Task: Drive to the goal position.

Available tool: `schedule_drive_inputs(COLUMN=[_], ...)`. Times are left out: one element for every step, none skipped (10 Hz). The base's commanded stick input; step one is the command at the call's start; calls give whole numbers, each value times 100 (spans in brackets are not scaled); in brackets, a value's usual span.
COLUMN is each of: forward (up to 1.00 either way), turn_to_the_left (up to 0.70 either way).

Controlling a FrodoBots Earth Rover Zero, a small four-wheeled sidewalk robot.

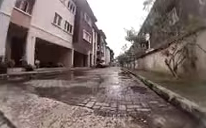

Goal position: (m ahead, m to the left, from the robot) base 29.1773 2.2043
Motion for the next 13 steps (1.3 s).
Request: schedule_drive_inputs(forward=[50, 50, 50, 50, 50, 50, 50, 50, 50, 50, 50, 50, 50], turn_to_the_left=[-3, -1, -3, -5, 0, 0, 0, 0, 0, 0, 0, 0, 0])
